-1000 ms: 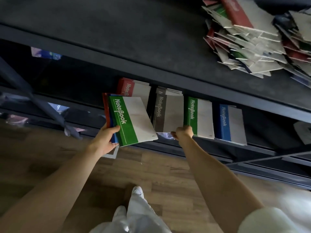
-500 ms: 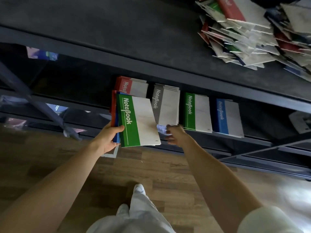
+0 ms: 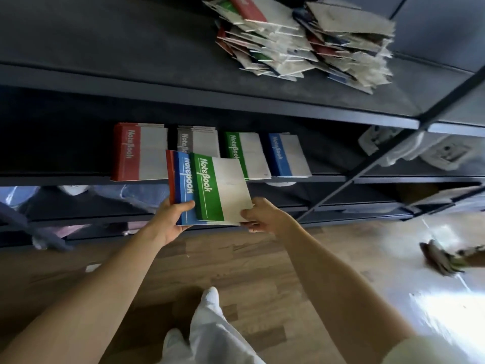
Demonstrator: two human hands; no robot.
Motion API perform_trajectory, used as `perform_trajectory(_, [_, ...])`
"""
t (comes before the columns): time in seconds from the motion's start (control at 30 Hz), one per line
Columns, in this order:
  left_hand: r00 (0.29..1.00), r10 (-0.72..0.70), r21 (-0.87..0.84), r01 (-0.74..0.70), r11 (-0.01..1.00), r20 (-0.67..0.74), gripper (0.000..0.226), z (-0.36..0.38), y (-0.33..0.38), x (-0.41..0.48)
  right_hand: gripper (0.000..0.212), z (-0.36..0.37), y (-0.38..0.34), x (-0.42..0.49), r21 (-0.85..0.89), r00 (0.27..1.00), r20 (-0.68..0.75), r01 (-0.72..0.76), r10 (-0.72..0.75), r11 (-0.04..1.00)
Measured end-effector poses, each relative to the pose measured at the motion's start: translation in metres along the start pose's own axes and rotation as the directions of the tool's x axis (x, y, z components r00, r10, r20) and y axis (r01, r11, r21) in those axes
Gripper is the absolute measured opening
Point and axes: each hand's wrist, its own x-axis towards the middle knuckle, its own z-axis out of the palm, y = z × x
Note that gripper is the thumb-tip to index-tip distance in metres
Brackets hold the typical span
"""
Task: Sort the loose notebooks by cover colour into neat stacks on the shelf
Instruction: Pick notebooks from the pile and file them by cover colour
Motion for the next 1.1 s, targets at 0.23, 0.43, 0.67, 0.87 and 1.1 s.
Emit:
perform_trajectory(0.23, [0.999,-0.017,0.025,0.018,1.0,-0.027,0.034,0.021,-0.012,0.014,0.03,-0.028,0.008,0.002,-0.001,0.977,-0.212,-0.005,0.005,1.0])
perform_trajectory(0.43, [0.995,-0.006,-0.045,0.001,0.999,-0.099,0.032,0.04,-0.004,0.04,0.029,-0.065,-0.011,0.044,0.008,0.907,-0.418,0.049,-0.041,0.999])
perform_trajectory(0.67, [0.983,0.003,-0.063,-0.015,0.998,-0.184,0.032,0.06,0.0,0.065,0.019,-0.098,-0.046,0.098,0.14,0.897,-0.441,0.022,0.042,0.99])
perform_trajectory(0.87, [0.967,-0.001,-0.112,-0.029,0.993,-0.253,0.036,0.063,-0.003,0.083,0.008,-0.101,-0.056,0.138,0.16,0.918,-0.39,-0.006,0.068,0.987])
perform_trajectory(1.1, [0.96,0.015,-0.119,-0.05,0.992,-0.281,0.037,0.073,-0.007,0.088,0.016,-0.106,-0.044,0.17,-0.164,0.869,-0.494,-0.072,-0.018,0.984])
